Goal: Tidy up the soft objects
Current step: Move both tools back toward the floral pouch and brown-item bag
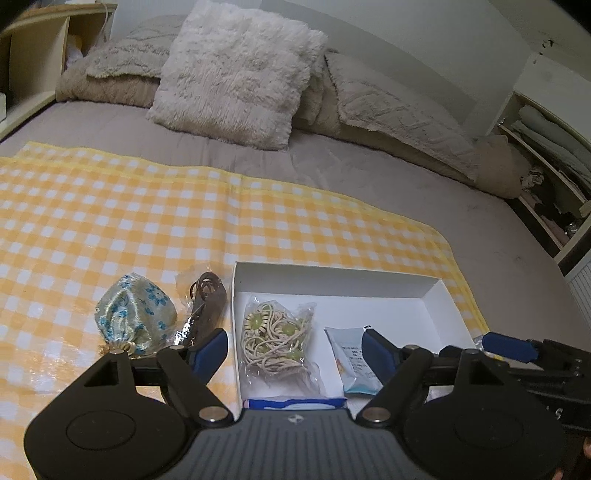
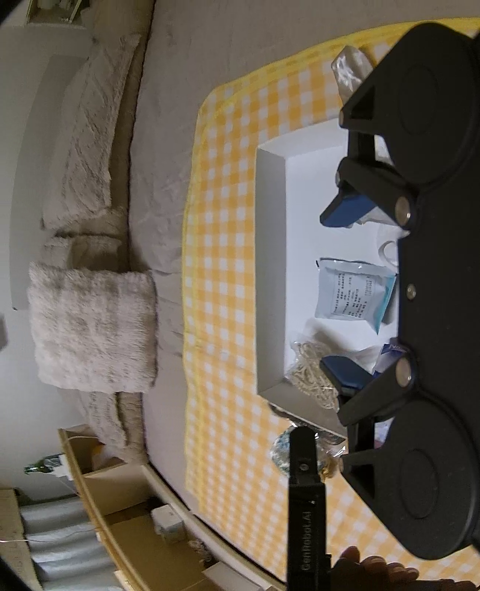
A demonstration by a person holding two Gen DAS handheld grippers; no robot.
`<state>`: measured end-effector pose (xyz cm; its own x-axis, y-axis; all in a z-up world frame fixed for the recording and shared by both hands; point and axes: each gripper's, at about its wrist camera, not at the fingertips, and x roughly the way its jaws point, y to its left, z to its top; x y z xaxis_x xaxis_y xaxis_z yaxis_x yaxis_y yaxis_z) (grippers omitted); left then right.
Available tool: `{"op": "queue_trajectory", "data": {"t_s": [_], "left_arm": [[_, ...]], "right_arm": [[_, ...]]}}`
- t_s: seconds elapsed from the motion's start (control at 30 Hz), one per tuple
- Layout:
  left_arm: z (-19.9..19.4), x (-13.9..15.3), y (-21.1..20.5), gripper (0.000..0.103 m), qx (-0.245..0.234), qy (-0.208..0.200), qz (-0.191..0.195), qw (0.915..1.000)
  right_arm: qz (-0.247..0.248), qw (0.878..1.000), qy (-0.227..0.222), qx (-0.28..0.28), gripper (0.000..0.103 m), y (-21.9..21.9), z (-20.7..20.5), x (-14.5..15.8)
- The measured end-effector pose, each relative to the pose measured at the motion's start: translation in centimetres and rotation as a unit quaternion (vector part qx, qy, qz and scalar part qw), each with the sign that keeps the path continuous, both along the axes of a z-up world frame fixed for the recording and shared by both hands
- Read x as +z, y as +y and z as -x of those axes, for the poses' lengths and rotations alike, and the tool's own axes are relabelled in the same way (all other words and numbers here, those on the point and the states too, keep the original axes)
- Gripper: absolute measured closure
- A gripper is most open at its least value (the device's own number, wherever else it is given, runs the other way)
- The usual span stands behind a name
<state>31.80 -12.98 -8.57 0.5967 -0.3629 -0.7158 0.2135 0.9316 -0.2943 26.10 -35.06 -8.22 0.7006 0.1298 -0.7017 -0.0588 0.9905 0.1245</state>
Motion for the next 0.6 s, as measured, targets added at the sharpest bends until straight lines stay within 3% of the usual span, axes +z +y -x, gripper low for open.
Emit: {"op": "queue_trajectory", "data": {"t_s": [0.33,0.6], "left_arm": [[3.1,2.4,0.3,0.02,-0.01,-0.027,-0.019,0.9994],[5.6,3.9,0.5,0.0,-0.007,-0.052,-0.042,0.9977]], "right_arm": [[-0.01,0.999,-0.031,-0.018,0.025,-0.9,2.8,2.4],[-0.011,0.998,-0.056,-0.022,0.02,-0.8,5.2,3.7]]}}
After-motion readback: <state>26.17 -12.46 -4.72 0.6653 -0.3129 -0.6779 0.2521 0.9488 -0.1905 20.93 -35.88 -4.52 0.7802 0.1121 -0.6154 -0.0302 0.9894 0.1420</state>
